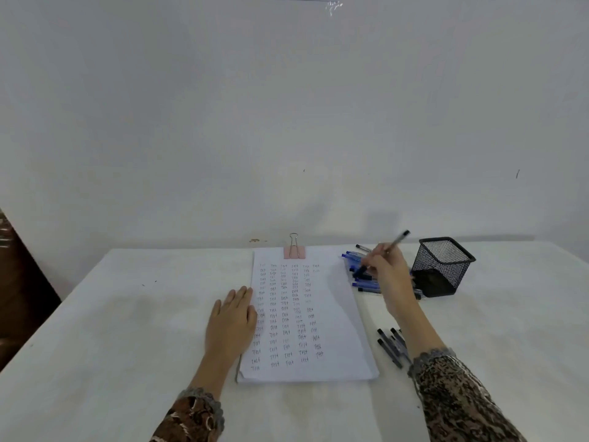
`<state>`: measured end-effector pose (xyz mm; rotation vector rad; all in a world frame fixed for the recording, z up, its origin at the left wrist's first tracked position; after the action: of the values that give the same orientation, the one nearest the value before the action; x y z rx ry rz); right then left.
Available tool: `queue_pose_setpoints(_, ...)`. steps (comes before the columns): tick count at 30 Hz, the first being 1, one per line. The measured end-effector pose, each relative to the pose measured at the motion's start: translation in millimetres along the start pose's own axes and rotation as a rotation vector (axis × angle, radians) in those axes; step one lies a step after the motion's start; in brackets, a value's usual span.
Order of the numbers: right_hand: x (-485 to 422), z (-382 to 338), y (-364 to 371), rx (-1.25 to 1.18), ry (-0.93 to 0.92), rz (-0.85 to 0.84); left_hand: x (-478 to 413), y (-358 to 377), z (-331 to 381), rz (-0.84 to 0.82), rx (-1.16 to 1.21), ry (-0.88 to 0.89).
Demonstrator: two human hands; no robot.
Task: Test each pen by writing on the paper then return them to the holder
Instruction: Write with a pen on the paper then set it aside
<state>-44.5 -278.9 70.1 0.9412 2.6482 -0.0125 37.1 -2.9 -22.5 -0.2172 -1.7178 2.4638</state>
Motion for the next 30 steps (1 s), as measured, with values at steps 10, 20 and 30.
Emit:
queue_pose_setpoints(10, 18, 63, 41, -1.139, 0.449, 0.259, -3, 1, -1, 0.001, 0.016, -0.001)
queue_pose_setpoints(20, -18, 65, 54, -1.104, 0.329, 0.213, -7, 3, -2, -0.021, -0.018, -0.017)
queue_pose_setpoints(30, -48, 95, 77, -0.549, 0.424, -0.047, -9, 5, -4, 0.022, -0.006, -0.031)
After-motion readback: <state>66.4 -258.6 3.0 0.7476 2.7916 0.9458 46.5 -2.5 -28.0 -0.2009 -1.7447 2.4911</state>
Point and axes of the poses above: each hand's wrist, its own x-axis away from the middle knuckle, its own y-axis out of the palm, z = x × y, the point moved 6 cm from there along -x, towards the middle knuckle, and after that the axes turned 9 degrees about -y, right-handed, at the moved point
